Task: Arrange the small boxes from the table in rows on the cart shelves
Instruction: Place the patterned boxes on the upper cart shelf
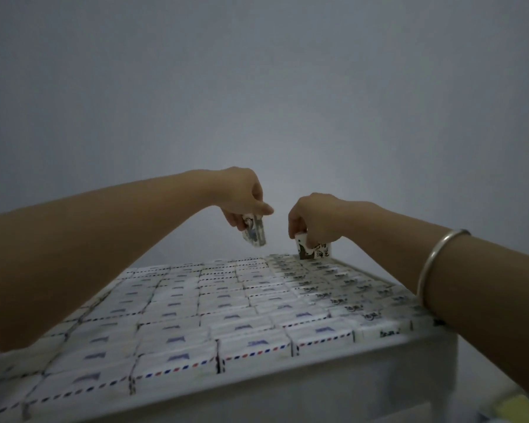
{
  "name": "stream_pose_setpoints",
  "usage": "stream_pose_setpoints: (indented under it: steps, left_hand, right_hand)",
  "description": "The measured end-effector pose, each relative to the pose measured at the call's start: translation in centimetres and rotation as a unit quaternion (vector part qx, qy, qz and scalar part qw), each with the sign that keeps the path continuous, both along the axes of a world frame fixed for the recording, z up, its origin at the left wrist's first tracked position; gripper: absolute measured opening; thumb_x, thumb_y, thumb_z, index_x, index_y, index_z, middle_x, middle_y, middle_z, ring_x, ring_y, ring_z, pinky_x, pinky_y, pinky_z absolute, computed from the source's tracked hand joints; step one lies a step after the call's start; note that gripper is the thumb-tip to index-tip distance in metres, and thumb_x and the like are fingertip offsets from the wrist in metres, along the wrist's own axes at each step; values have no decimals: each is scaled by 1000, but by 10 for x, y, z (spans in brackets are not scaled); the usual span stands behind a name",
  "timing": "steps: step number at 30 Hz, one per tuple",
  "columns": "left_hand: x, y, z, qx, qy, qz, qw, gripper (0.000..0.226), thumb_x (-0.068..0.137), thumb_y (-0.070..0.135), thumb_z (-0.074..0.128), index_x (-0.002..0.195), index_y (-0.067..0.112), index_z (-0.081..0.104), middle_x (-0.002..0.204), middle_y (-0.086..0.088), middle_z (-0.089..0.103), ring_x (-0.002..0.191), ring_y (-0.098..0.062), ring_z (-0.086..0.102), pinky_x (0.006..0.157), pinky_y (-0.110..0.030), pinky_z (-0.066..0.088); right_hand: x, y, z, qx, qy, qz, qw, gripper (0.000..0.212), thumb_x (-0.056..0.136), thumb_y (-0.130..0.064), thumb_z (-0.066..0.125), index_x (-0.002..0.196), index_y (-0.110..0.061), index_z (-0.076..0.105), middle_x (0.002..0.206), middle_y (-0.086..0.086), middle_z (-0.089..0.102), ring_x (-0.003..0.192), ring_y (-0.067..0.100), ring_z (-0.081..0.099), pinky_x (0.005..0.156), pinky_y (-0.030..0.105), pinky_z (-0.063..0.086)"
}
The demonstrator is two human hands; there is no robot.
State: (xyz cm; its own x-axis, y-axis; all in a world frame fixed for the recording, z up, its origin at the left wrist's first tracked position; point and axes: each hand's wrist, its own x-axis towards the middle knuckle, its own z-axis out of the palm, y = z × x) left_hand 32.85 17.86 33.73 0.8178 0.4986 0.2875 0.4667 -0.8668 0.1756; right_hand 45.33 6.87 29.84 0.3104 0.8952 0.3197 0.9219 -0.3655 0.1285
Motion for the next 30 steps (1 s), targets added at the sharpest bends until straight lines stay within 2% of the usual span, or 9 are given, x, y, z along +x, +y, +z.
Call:
stream_pose_setpoints:
  steps: [3, 5, 8, 11, 14, 18, 25, 28, 30]
  left_hand:
    - [6, -4, 0, 58, 40, 5, 997, 20, 93, 17, 62, 111, 9, 63, 110, -7, 68, 84, -20, 72, 62, -26, 60]
    - [12, -9, 3, 81, 42, -1, 996, 45, 91, 4, 58, 133, 18, 50, 127, -3, 50, 100, -26, 65, 58, -26, 59]
    - [21, -10, 5, 66, 16, 8, 998, 72, 88, -2, 60, 147, 20, 27, 137, -13, 43, 100, -30, 64, 59, -27, 59]
    - [29, -4, 0, -12, -58, -3, 998, 70, 85, -1, 66, 143, 13, 30, 128, -14, 50, 91, -27, 66, 60, -26, 59]
    - [33, 2, -12, -13, -114, -68, 991, 49, 84, 5, 70, 127, 12, 48, 115, -5, 60, 78, -14, 64, 57, -21, 54]
    - [38, 10, -28, 17, -143, -96, 985, 37, 77, 15, 79, 110, 15, 63, 106, 1, 69, 91, -12, 65, 83, -33, 56]
    - [50, 6, -35, -66, -158, -123, 978, 26, 83, 14, 74, 106, 16, 62, 100, 0, 70, 88, -10, 66, 67, -20, 49]
    - [54, 4, -36, -52, -135, -120, 982, 25, 81, 8, 74, 102, 17, 62, 98, 1, 71, 84, -9, 63, 69, -20, 48]
    - [56, 4, -40, -39, -105, -121, 986, 26, 79, 8, 76, 101, 17, 65, 96, 3, 71, 83, -7, 63, 72, -20, 47]
  right_hand:
    - [-2, 0, -5, -21, 6, 9, 1000, 31, 79, -5, 73, 101, -27, 70, 105, -4, 65, 92, 17, 60, 71, 27, 48]
    - [-4, -2, -7, -29, 11, 8, 999, 30, 82, -4, 71, 103, -25, 70, 108, -3, 66, 96, 19, 63, 75, 29, 52]
    - [-6, -4, -12, -34, 19, -2, 999, 29, 90, -1, 57, 111, -19, 66, 117, 2, 64, 104, 23, 61, 83, 31, 51]
    - [-10, -5, -15, -39, 22, -8, 999, 28, 92, -3, 54, 113, -17, 66, 118, 4, 63, 107, 24, 60, 88, 32, 50]
    - [-13, -5, -15, -42, 26, -19, 999, 27, 91, -7, 58, 112, -20, 70, 116, 2, 62, 106, 23, 60, 88, 30, 50]
    - [-17, -5, -17, -34, 16, -31, 999, 30, 88, -10, 64, 114, -24, 70, 119, 4, 61, 106, 25, 60, 95, 36, 49]
    - [-16, -8, -16, -12, -12, -33, 999, 29, 89, -7, 60, 112, -23, 69, 117, 3, 64, 106, 24, 61, 92, 35, 51]
    - [-14, -8, -15, 20, -33, -34, 999, 22, 90, -12, 58, 109, -15, 68, 104, 5, 66, 94, 24, 62, 83, 34, 52]
    - [-14, -8, -13, 46, -70, -42, 996, 20, 91, -13, 56, 108, -12, 66, 82, 2, 57, 79, 22, 57, 70, 31, 47]
